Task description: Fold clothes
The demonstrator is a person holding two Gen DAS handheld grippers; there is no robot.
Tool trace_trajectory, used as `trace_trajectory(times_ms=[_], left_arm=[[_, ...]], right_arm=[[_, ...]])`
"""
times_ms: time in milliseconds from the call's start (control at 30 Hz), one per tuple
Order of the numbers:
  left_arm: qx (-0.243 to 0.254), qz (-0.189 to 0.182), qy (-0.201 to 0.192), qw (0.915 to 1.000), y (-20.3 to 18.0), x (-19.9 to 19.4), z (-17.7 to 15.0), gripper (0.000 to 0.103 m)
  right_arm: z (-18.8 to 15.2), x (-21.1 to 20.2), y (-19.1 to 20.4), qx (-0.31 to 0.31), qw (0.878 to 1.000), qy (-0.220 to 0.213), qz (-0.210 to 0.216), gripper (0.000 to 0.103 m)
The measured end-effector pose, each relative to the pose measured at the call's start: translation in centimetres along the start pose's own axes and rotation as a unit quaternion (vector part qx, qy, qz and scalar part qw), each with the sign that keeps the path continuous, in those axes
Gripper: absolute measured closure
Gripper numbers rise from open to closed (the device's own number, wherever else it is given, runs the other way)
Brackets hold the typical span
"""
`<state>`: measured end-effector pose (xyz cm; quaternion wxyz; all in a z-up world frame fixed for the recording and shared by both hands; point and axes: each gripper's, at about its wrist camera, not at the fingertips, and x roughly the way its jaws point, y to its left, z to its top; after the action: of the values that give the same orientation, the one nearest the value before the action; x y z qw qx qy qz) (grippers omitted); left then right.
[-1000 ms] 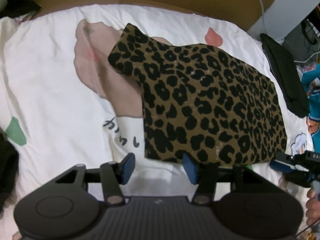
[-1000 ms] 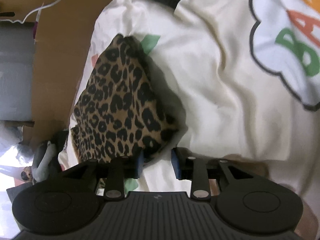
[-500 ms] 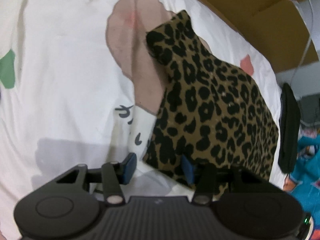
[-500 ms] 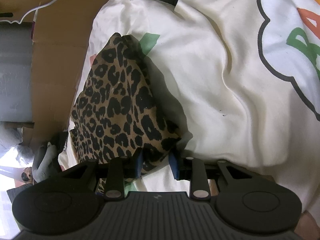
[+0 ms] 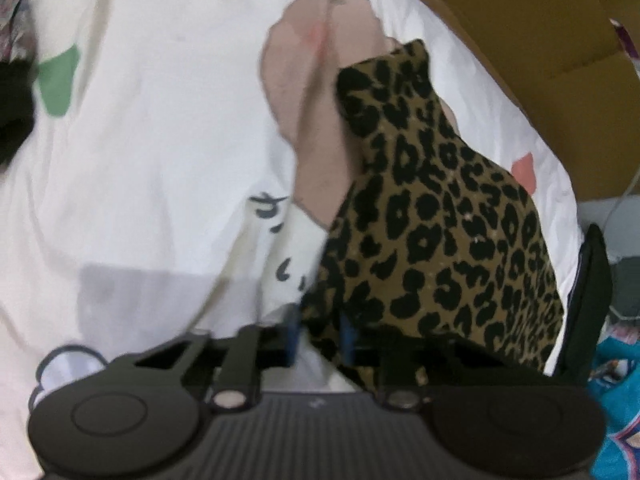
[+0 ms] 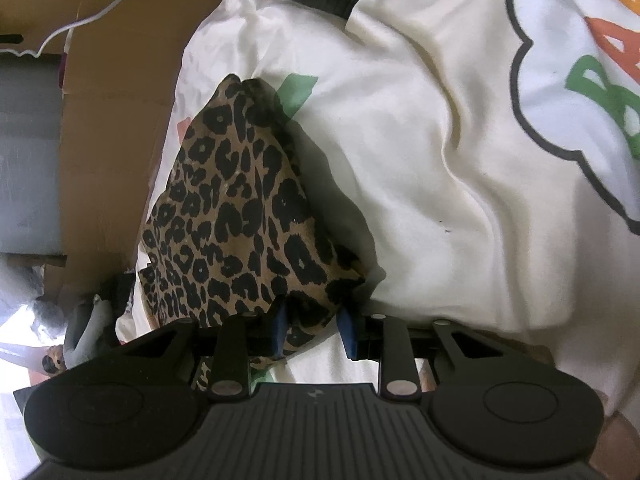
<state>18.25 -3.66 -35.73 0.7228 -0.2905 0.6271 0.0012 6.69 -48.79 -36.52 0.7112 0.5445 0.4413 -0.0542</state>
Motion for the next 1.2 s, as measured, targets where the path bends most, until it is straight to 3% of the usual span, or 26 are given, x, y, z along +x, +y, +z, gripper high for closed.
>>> trace_trajectory(times_ms=[200,367,433,567,600,633,700,867,1200], left_arm=[[-0.016,-0.028,0.007,0.9995,1.0,0.5,-0.5,0.085],[-0.001,-0.040,-0.003,0.9992,0.3,0.8,-1.1,0.060],[0.011,-0.039,-0.007,0.9991,-0.2,0.9,-1.2,0.057],[0.021,-0.033,-0.013,0.9992,-0.1,0.7,-0.3,0.065],[0.020,-0.030,-0.013,0.9993,0.0,0.6,-0.2,0.075],[0.019,-0.028,-0.013,0.9994,0.1,0.5,-0.2,0.080],[0.016,-0.022,-0.014,0.9995,0.2,0.4,-0.1,0.093],[0.012,-0.034,-0.014,0.9992,0.5,-0.5,-0.2,0.097],[0.013,-0.051,-0.009,0.9986,-0.6,-1.2,-0.3,0.098]], right_arm=[[0.1,-0.1,-0.9,0.016,1.000,-0.004,0.010,0.069],[-0.7,0.4,-0.6,0.016,1.000,0.002,0.015,0.067],[-0.8,0.6,-0.5,0.015,1.000,-0.001,0.014,0.067],[-0.6,0.8,-0.2,0.014,1.000,-0.007,0.008,0.070],[-0.6,0.8,0.0,0.007,1.000,-0.009,0.003,0.072],[-0.6,0.8,0.3,0.000,1.000,-0.011,-0.002,0.081],[-0.7,0.7,0.7,-0.010,1.000,-0.013,-0.010,0.084],[-0.8,0.1,1.1,-0.018,1.000,-0.018,-0.010,0.091],[-0.6,-1.6,1.4,-0.027,0.999,-0.034,-0.010,0.094]])
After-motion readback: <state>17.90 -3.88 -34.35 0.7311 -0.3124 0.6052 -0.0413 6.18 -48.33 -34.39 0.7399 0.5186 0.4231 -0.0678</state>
